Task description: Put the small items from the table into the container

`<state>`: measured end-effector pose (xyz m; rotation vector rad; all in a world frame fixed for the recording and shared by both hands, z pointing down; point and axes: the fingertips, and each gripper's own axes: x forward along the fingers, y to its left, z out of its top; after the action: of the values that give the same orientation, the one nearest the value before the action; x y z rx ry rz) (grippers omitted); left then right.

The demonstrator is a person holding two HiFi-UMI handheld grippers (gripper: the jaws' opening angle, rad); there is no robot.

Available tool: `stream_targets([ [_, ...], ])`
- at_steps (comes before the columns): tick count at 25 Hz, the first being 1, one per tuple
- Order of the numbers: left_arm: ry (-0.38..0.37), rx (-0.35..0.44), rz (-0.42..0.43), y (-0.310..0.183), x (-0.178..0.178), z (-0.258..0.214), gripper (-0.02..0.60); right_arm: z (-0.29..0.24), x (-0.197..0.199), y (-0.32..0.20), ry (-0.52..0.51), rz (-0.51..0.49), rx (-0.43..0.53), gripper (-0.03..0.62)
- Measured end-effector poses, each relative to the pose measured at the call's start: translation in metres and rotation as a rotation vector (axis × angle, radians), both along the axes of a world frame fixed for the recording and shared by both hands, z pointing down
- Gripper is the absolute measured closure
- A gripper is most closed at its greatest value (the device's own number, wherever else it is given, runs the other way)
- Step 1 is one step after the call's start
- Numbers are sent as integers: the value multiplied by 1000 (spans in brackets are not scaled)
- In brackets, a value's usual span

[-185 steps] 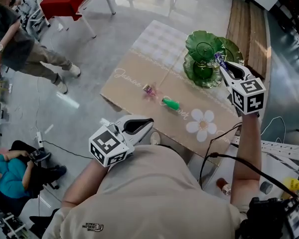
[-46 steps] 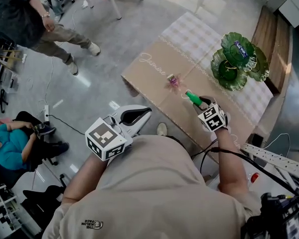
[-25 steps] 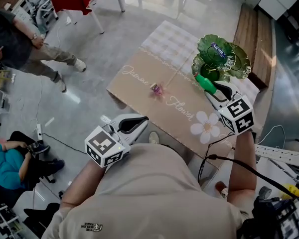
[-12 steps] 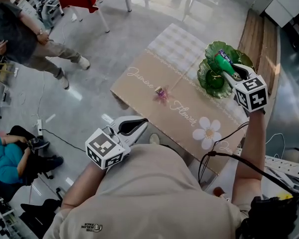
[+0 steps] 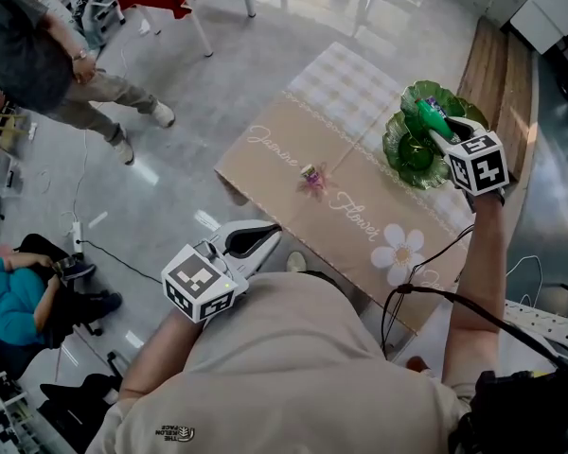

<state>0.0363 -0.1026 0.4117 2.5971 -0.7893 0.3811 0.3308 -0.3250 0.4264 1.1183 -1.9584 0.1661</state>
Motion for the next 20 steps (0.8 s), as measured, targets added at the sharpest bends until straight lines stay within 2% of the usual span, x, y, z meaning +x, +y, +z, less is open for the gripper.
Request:
stream_targets([
  [6,4,3,9,3,-7,-3,574,4,1,-1,3,10,-6,420],
  [12,10,8,30,10,-16,-4,574,-15,-1,9,4,39,33,391],
  [20,21,18,70,30,-41,-12,574,-40,-29,61,-64,105,123,407],
])
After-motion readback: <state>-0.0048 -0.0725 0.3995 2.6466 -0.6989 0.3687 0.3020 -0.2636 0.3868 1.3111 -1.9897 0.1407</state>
